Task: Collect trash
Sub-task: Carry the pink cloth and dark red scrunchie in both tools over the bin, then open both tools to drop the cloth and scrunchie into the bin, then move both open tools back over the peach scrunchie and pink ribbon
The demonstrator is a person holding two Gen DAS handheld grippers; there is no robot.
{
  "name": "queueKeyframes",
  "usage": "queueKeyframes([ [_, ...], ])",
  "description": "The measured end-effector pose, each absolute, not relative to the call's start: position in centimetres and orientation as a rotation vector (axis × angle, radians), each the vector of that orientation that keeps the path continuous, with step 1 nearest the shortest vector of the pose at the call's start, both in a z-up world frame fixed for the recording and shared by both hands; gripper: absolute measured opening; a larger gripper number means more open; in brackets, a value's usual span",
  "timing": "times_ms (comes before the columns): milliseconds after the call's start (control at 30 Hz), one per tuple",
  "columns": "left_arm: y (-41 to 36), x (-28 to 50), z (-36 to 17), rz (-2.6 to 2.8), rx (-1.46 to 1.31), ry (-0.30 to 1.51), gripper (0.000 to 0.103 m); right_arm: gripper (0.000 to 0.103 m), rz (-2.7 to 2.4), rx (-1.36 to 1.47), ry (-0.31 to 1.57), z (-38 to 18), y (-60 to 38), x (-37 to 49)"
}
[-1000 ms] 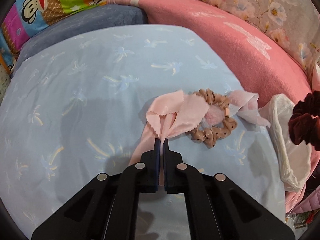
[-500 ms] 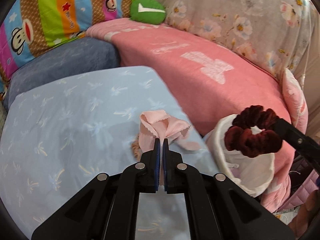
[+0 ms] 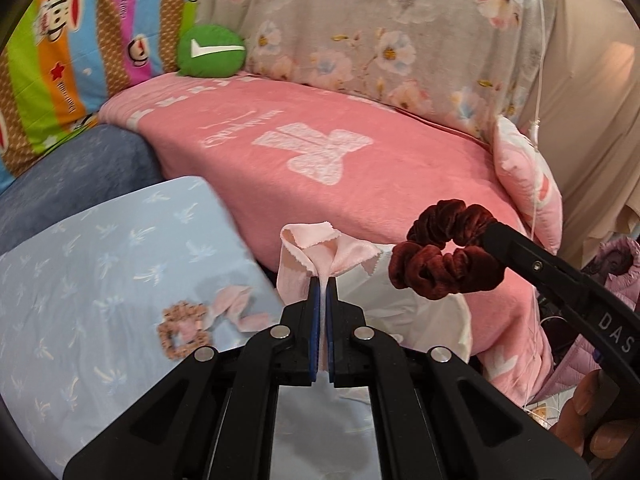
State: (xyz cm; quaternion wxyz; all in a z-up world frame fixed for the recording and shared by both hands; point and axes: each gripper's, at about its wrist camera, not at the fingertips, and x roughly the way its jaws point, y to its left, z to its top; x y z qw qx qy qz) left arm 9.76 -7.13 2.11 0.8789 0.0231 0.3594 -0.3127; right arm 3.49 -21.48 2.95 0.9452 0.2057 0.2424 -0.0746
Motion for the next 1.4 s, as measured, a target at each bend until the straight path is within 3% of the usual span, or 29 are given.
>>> queueKeyframes([
  [433, -11.8, 8.4, 3.1, -0.752, 0.080, 0.732, 0.005, 0.010, -0.230, 0.437, 0.449, 4.1, -25.4, 1.2],
  [500, -12.0, 8.5, 3.0, -0.752, 0.080, 0.741, 0.010, 0.010, -0.235, 0.436, 0.445, 4.2, -25.6, 1.2],
  [667, -11.6, 8.5, 3.3, -0.718, 0.066, 0.721, 0.052, 0.011, -0.240, 0.436, 0.434, 4.5, -25.9, 1.2],
  [1067, -10.6, 9.0, 3.5, -0.671, 0.063, 0.703, 0.059, 0.017, -0.242, 0.432, 0.435, 4.7, -25.4, 1.9],
  [1400, -9.6, 9.4, 3.3, -0.642, 0.045, 0.709, 0.060, 0.024, -0.224, 0.420, 0.447, 4.9, -24.5, 2.4],
])
